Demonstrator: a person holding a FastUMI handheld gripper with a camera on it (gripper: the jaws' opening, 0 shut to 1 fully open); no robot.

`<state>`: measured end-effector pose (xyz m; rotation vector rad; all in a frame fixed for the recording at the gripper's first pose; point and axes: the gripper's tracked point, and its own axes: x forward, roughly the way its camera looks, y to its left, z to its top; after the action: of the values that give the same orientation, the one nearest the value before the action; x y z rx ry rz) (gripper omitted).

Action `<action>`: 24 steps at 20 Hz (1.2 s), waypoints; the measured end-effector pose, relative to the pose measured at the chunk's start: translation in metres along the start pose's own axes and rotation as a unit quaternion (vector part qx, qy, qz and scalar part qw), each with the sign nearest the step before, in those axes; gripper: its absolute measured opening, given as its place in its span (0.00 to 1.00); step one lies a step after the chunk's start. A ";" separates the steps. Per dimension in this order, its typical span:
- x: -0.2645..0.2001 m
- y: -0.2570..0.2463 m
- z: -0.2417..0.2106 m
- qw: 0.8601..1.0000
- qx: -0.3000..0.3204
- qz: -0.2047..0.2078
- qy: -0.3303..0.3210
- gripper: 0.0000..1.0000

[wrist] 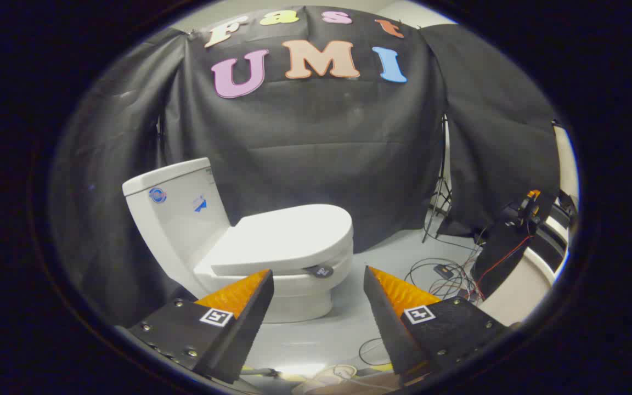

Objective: Open the toilet lid.

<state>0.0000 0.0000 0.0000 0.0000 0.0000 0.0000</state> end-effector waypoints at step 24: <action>0.009 -0.021 -0.013 0.999 0.036 -0.016 0.011 0.94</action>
<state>0.0089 -0.0214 -0.0128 0.0727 0.0224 -0.0324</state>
